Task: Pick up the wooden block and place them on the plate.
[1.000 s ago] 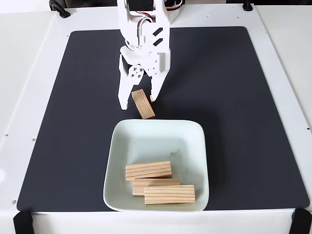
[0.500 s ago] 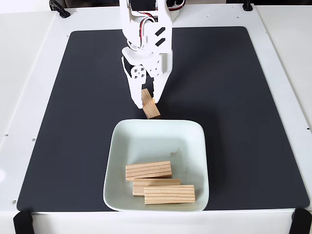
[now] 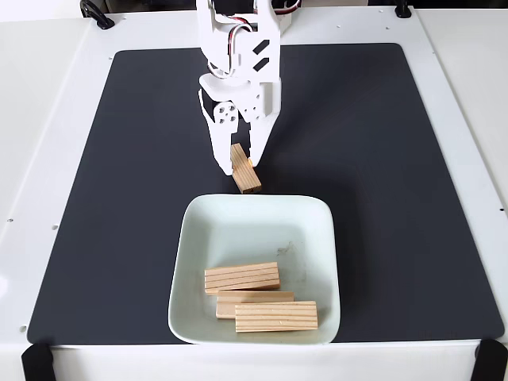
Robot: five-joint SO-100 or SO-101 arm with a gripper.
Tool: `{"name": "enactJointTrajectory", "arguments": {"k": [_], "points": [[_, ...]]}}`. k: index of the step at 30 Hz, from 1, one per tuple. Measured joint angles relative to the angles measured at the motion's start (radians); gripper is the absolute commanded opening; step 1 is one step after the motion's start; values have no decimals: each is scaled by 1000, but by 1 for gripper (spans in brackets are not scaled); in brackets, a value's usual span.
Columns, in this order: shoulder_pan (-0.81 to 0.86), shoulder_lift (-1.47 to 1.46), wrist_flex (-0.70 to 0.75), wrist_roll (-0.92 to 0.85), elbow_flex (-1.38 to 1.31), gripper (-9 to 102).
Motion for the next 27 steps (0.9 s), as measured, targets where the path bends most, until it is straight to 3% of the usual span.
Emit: {"name": "enactJointTrajectory", "arguments": {"k": [10, 19, 23, 27], "points": [[-51, 557, 12, -51, 272, 0], [-41, 1048, 12, -426, 393, 0], [-40, 1023, -2, -699, 310, 0], [-43, 836, -2, -928, 60, 0]]}}
